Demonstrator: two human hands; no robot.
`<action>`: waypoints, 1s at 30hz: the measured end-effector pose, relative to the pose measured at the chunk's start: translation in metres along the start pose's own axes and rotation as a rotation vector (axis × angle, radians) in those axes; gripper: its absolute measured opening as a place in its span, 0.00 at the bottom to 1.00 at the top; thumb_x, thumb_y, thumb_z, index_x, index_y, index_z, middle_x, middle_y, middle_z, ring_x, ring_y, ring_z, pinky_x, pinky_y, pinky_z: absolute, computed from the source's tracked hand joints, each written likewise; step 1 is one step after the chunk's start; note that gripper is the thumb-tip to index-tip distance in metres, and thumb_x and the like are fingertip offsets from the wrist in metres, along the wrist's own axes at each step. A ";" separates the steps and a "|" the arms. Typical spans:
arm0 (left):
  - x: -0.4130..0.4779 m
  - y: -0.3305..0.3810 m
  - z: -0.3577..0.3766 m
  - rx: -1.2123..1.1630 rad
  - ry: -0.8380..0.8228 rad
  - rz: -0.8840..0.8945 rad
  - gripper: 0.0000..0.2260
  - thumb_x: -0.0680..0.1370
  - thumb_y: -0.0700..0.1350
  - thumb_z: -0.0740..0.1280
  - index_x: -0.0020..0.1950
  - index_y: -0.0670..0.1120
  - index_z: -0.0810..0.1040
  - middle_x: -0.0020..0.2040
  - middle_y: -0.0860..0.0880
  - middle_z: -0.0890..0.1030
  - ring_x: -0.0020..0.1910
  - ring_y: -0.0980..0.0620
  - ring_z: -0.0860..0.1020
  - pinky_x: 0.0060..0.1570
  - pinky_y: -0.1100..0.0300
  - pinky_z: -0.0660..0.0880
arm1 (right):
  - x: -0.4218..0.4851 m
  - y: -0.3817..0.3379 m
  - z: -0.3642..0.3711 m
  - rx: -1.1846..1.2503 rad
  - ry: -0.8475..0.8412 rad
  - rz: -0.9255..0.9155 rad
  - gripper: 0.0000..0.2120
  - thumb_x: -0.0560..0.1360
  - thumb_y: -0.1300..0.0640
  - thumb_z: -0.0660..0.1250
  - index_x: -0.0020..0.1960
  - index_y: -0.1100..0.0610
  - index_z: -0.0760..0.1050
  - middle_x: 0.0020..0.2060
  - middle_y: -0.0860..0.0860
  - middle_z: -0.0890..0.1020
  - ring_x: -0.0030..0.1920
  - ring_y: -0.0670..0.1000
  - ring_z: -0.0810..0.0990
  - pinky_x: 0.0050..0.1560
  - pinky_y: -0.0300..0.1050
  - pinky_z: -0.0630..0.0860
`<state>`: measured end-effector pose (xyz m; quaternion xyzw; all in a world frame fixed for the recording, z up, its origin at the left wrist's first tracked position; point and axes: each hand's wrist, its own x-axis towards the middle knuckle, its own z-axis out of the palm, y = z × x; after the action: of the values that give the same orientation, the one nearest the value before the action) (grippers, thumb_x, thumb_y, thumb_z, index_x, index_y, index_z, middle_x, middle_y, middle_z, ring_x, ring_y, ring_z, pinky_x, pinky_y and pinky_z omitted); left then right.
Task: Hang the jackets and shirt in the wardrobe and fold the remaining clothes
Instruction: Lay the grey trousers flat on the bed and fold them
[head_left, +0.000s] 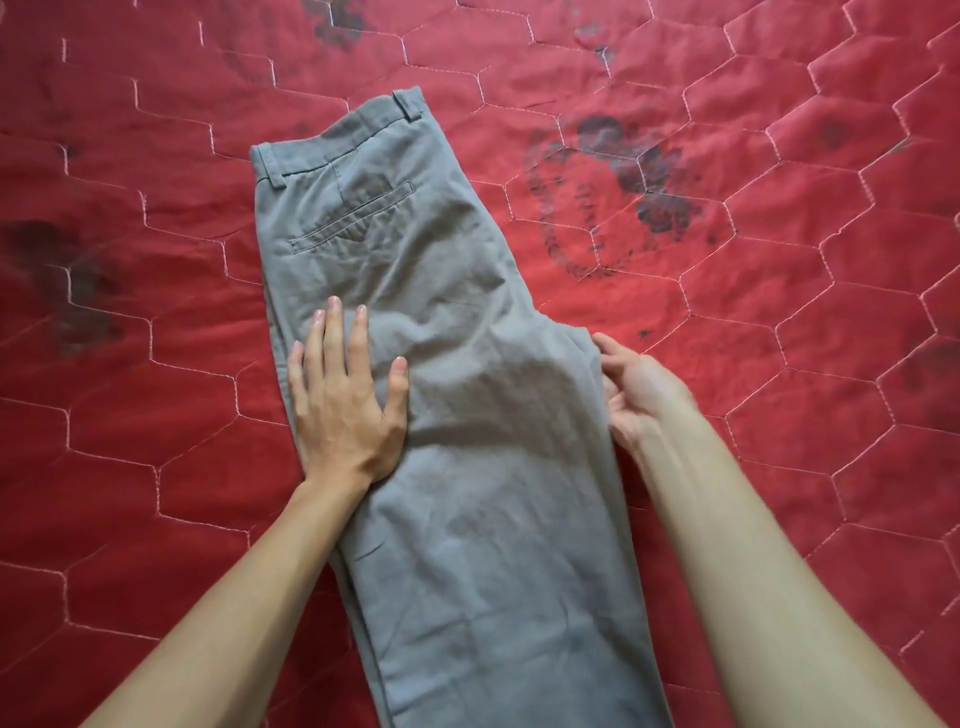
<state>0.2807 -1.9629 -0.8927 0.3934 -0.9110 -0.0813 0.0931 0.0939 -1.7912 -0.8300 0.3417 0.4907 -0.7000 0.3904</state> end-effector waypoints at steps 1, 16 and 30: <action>0.000 0.000 0.000 0.000 0.001 0.000 0.29 0.81 0.59 0.51 0.81 0.48 0.57 0.82 0.47 0.54 0.81 0.49 0.51 0.78 0.46 0.49 | 0.002 -0.009 -0.002 0.034 0.049 -0.067 0.20 0.78 0.76 0.54 0.66 0.66 0.72 0.42 0.61 0.81 0.30 0.50 0.84 0.30 0.42 0.82; 0.002 0.000 0.002 0.015 0.009 0.005 0.30 0.81 0.59 0.51 0.80 0.48 0.58 0.81 0.47 0.55 0.80 0.48 0.52 0.78 0.47 0.50 | 0.016 -0.003 0.017 -1.565 0.055 -0.924 0.09 0.76 0.50 0.69 0.50 0.53 0.83 0.48 0.56 0.84 0.53 0.61 0.79 0.50 0.51 0.74; 0.006 0.000 0.003 0.014 0.036 0.016 0.29 0.81 0.58 0.53 0.80 0.47 0.60 0.80 0.43 0.58 0.80 0.45 0.55 0.78 0.46 0.51 | 0.006 0.109 -0.024 -2.002 -0.214 -1.361 0.31 0.81 0.43 0.50 0.80 0.58 0.57 0.80 0.57 0.56 0.80 0.55 0.53 0.78 0.54 0.51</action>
<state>0.2758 -1.9666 -0.8949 0.3880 -0.9129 -0.0671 0.1074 0.1896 -1.7925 -0.8881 -0.4977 0.8587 -0.0981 0.0729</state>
